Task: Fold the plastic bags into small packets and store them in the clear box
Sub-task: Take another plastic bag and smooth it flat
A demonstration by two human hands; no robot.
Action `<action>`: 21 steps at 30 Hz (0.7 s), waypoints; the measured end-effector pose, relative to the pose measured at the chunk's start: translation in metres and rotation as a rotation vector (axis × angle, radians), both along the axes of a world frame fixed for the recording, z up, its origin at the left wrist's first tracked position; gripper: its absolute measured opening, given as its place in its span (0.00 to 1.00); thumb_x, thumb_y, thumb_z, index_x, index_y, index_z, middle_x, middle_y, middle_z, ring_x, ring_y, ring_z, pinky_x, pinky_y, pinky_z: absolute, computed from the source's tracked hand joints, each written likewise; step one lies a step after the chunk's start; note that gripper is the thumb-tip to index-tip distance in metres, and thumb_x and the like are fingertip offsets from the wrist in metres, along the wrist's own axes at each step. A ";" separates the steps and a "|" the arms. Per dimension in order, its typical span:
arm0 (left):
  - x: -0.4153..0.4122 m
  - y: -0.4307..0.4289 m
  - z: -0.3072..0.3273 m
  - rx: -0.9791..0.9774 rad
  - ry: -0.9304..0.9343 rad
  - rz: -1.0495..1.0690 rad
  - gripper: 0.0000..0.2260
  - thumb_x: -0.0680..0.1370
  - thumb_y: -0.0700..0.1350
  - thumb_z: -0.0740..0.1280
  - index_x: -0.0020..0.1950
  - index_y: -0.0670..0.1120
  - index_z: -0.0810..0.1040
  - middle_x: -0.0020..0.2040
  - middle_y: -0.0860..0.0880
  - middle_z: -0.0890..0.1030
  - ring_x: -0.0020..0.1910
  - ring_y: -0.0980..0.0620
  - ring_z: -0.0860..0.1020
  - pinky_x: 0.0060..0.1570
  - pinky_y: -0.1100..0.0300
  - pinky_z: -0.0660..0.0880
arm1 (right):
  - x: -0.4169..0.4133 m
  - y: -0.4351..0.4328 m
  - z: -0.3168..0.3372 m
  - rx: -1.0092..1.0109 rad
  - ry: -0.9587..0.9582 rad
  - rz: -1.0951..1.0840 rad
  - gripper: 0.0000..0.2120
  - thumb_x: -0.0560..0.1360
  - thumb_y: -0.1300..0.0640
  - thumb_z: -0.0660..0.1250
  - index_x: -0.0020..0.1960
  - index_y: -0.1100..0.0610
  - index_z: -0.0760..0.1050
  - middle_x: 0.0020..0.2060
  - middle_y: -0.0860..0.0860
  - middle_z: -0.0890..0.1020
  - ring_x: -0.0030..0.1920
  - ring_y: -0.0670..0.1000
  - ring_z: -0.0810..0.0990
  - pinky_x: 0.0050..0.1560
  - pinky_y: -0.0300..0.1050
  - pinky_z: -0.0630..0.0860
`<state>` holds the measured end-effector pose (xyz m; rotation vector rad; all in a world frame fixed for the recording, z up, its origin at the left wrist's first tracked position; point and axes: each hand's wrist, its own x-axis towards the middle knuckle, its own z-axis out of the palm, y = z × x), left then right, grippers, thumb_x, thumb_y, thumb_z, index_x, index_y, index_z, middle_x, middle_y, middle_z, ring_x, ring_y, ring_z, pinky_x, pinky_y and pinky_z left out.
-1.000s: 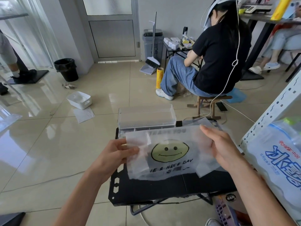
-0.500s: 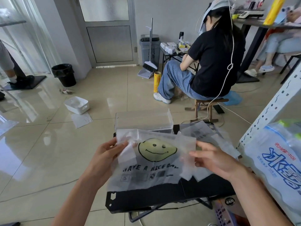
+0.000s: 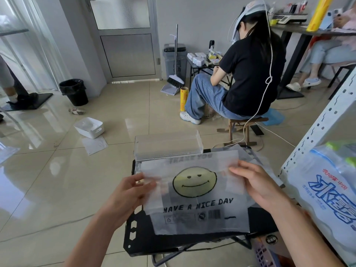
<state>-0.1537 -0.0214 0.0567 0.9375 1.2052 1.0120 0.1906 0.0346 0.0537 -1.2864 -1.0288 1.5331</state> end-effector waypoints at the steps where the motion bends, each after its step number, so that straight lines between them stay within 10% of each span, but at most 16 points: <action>1: 0.003 -0.001 0.002 0.008 0.034 -0.005 0.08 0.80 0.35 0.68 0.55 0.42 0.86 0.38 0.46 0.83 0.33 0.55 0.80 0.36 0.63 0.78 | -0.002 -0.002 0.002 -0.010 -0.004 0.037 0.12 0.81 0.63 0.65 0.64 0.60 0.81 0.59 0.61 0.86 0.59 0.59 0.85 0.67 0.59 0.76; 6: 0.005 -0.004 0.007 0.042 0.137 0.013 0.07 0.82 0.39 0.68 0.56 0.46 0.85 0.41 0.41 0.83 0.34 0.51 0.80 0.34 0.61 0.75 | -0.008 -0.010 0.013 -0.064 0.006 0.200 0.16 0.84 0.65 0.58 0.68 0.59 0.77 0.58 0.61 0.86 0.57 0.60 0.87 0.51 0.49 0.83; 11: 0.003 -0.003 0.008 0.034 0.116 0.048 0.10 0.82 0.38 0.68 0.60 0.49 0.83 0.44 0.36 0.84 0.39 0.46 0.83 0.33 0.58 0.79 | -0.007 -0.007 0.006 -0.065 -0.007 0.117 0.16 0.81 0.68 0.64 0.67 0.59 0.77 0.59 0.59 0.86 0.59 0.58 0.86 0.62 0.56 0.79; 16: 0.003 -0.001 0.006 0.124 0.135 -0.008 0.06 0.83 0.28 0.59 0.53 0.37 0.71 0.38 0.39 0.82 0.32 0.46 0.82 0.28 0.60 0.70 | -0.010 -0.006 0.003 -0.045 0.101 0.102 0.08 0.81 0.66 0.63 0.47 0.59 0.79 0.47 0.59 0.81 0.50 0.56 0.82 0.50 0.49 0.74; 21: 0.000 0.003 0.012 0.086 -0.004 0.011 0.11 0.81 0.28 0.57 0.46 0.37 0.76 0.40 0.42 0.79 0.32 0.50 0.80 0.25 0.62 0.72 | -0.015 -0.005 0.006 -0.063 0.161 0.091 0.09 0.82 0.61 0.62 0.47 0.58 0.80 0.47 0.60 0.83 0.47 0.55 0.84 0.47 0.49 0.75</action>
